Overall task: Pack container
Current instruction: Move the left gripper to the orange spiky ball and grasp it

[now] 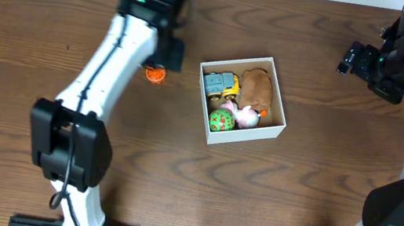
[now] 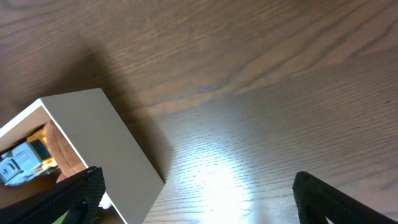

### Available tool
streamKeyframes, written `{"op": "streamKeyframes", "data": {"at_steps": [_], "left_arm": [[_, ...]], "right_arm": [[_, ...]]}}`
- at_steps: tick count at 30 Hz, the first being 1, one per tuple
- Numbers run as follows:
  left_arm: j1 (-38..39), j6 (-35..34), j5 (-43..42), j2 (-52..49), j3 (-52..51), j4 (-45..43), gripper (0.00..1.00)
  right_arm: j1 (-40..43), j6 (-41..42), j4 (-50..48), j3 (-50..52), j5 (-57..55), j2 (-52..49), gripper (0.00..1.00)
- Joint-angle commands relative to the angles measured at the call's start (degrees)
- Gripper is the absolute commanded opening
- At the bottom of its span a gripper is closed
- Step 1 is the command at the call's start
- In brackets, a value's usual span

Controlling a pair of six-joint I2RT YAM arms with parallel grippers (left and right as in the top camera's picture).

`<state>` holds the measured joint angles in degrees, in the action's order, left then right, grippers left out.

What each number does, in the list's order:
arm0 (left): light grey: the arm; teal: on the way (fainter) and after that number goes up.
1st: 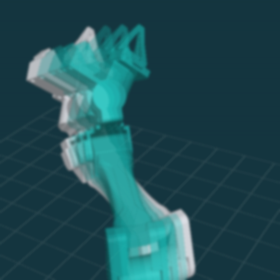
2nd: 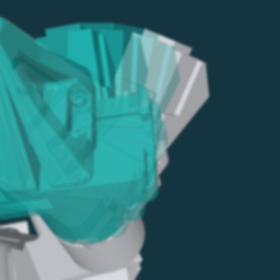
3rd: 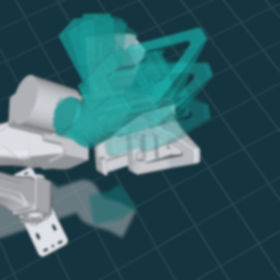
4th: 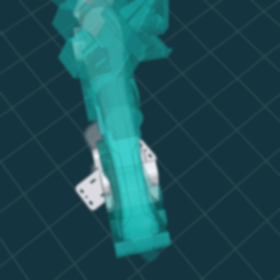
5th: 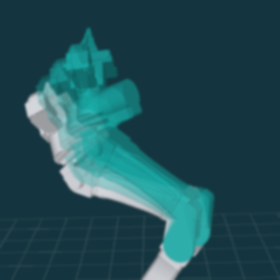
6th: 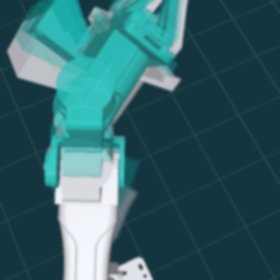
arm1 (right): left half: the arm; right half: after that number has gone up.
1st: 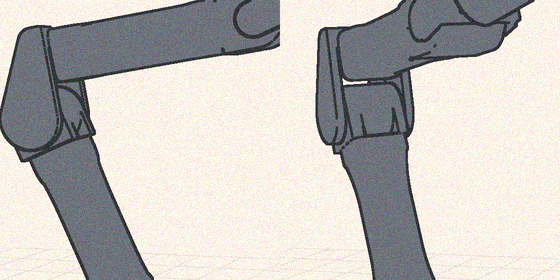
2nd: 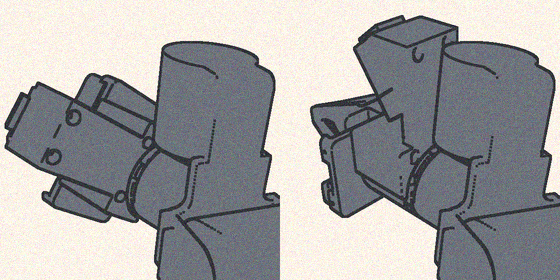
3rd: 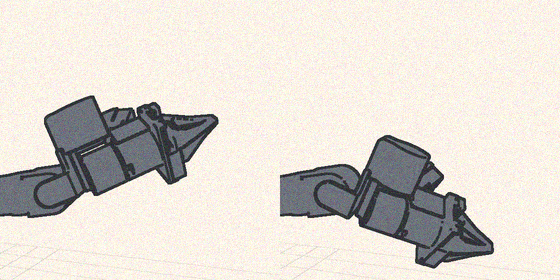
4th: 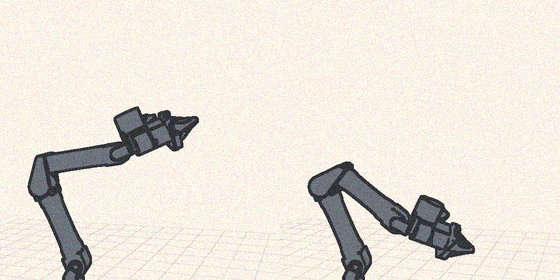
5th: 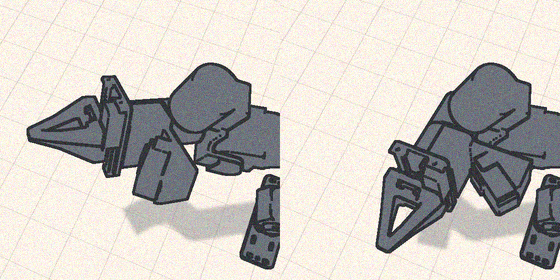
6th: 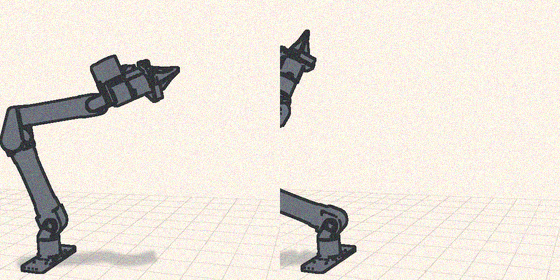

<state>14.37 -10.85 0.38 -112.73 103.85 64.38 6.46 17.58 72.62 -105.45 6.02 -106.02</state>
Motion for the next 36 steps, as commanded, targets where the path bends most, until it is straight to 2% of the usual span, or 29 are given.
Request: {"op": "streamKeyframes", "data": {"at_steps": [1, 2, 3, 12, 17, 26, 36], "left_arm": [[-3.3, 0.0, -2.7, 0.0, -0.9, -2.3, 0.8], [-3.9, 0.5, -3.8, -0.4, -1.3, -3.2, 0.89], [-4.4, 0.8, -4.8, -1.0, -1.6, -4.1, 0.91], [-4.8, 1.4, -5.4, -9.7, -1.7, -9.0, 0.92], [-4.8, 2.3, -5.1, -13.4, -1.7, -10.8, 0.87], [-4.8, 2.9, -3.8, -18.0, -1.7, -11.9, 0.85], [-4.8, 5.0, -1.8, -20.0, -1.7, -12.5, 0.78]], "right_arm": [[-0.5, 0.8, -0.1, 0.2, 0.2, -0.5, 0.99], [-0.5, 0.8, -0.2, 0.2, 0.2, -0.5, 0.98], [-0.5, 0.8, -0.2, 0.2, 0.2, -0.5, 0.99], [-0.5, 0.8, 0.2, 0.2, 0.2, -0.5, 0.99], [-0.5, 0.8, 0.5, 0.2, 0.2, -0.5, 0.99], [-0.5, 0.8, 0.5, 0.2, 0.2, -0.5, 0.99], [-0.5, 0.8, 0.5, 0.2, -0.2, -0.5, 0.99]]}}
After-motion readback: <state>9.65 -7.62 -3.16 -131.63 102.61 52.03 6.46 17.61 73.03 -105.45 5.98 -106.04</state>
